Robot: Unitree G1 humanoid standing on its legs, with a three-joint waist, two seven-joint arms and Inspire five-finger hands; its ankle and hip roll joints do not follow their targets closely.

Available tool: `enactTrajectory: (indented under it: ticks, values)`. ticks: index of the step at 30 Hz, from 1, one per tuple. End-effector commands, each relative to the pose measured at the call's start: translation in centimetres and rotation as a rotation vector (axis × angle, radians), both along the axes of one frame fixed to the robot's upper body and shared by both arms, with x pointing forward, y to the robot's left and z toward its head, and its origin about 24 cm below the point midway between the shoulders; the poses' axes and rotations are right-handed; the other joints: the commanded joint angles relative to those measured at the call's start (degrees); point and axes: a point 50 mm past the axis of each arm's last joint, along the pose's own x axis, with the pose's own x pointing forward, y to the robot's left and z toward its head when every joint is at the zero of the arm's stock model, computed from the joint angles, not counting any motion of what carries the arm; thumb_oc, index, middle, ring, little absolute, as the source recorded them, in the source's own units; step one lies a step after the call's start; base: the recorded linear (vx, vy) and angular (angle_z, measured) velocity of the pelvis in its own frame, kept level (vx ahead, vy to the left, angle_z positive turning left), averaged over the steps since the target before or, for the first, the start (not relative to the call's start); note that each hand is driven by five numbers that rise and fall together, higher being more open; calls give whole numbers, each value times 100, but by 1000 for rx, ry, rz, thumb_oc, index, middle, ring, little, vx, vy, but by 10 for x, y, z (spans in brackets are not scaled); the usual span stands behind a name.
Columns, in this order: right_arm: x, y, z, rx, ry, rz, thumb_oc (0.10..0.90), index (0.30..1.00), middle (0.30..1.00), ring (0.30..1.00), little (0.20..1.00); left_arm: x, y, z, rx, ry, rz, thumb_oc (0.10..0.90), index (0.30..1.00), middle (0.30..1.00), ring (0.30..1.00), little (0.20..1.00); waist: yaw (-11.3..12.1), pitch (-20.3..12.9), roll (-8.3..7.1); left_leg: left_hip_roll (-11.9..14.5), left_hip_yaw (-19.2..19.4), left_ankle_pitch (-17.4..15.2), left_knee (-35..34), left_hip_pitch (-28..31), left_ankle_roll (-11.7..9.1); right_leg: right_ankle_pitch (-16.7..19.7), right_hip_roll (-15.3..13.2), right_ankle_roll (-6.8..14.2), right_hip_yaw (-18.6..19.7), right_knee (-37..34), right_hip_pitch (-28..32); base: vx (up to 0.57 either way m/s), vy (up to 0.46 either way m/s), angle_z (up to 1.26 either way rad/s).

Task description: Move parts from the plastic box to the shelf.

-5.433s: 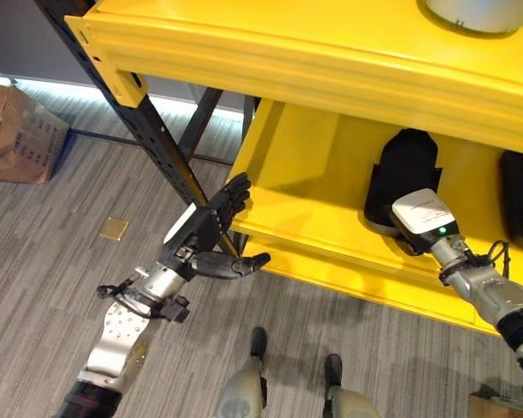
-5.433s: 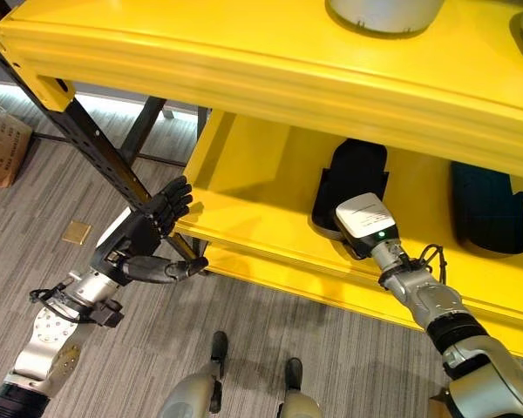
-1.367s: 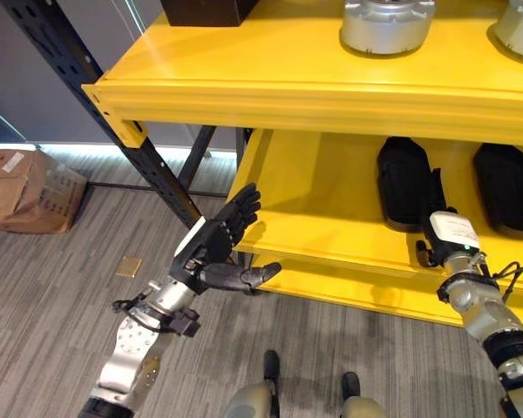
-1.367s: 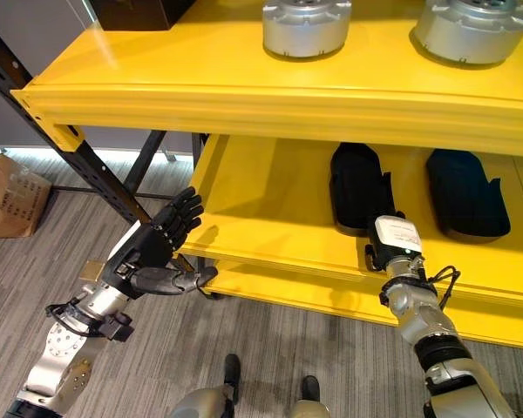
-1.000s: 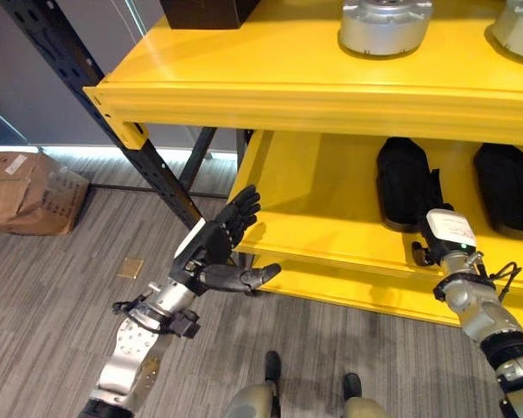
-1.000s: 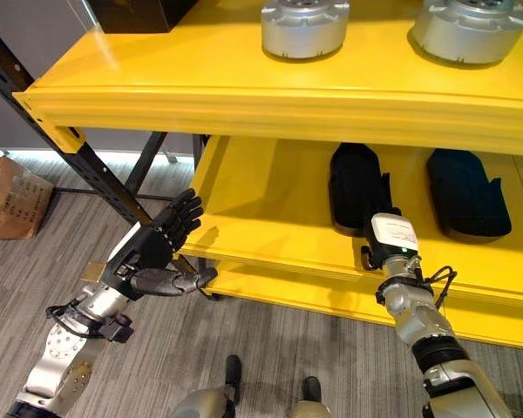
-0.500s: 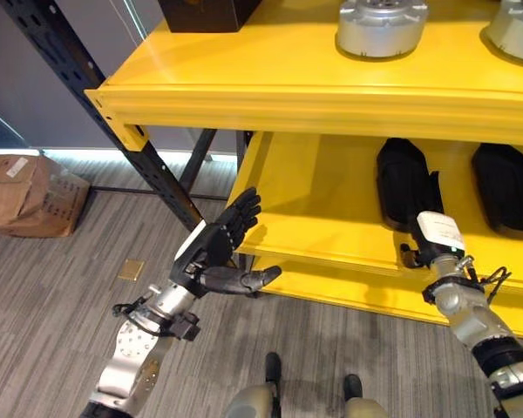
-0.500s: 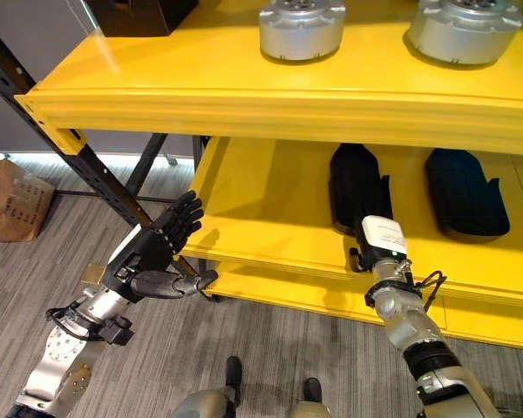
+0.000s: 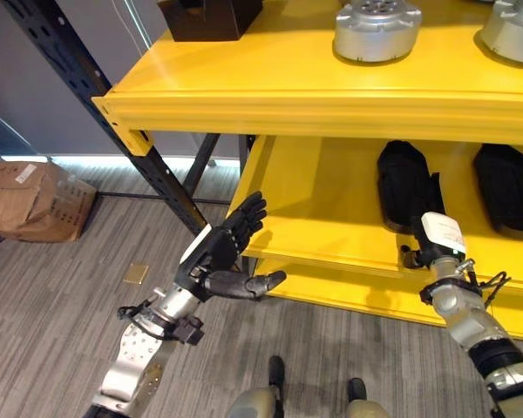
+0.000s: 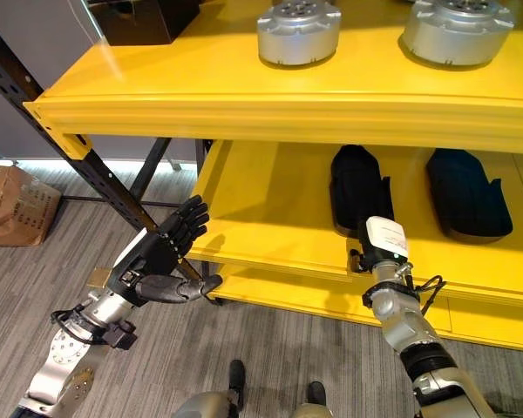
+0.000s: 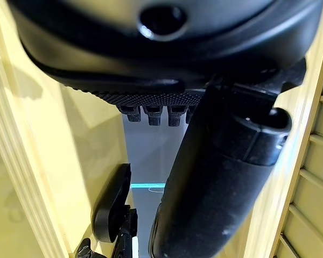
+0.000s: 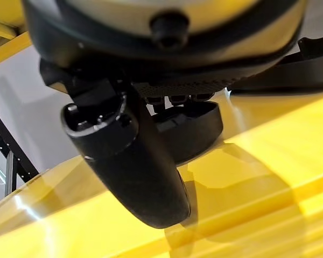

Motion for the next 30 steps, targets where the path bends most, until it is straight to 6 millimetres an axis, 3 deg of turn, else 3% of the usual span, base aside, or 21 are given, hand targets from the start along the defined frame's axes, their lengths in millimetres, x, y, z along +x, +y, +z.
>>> enactTrajectory:
  ticks: [1,16,30]
  values:
    - [16,18,36,39,-154,107,900,1000,1000,1000,1000,-1,-13,37,-110,-202,-33,900,1000,1000,1000,1000,136,-521,-247,-15,360,-897,516,193,-108,-504,127,-343,-163,924,-731,0,0,0]
    - [18,43,35,172,-128,177,900,1000,1000,1000,1000,-1,-17,36,-116,-204,-37,900,1000,1000,1000,1000,140,-524,-241,-30,341,-892,511,203,-102,-503,121,-364,-163,936,-729,0,0,0]
    - [20,51,33,150,-135,194,900,1000,1000,1000,1000,-1,-20,35,-124,-197,-45,900,1000,1000,1000,1000,175,-558,-211,-57,302,-890,485,220,-94,-503,105,-371,-192,915,-700,0,0,0]
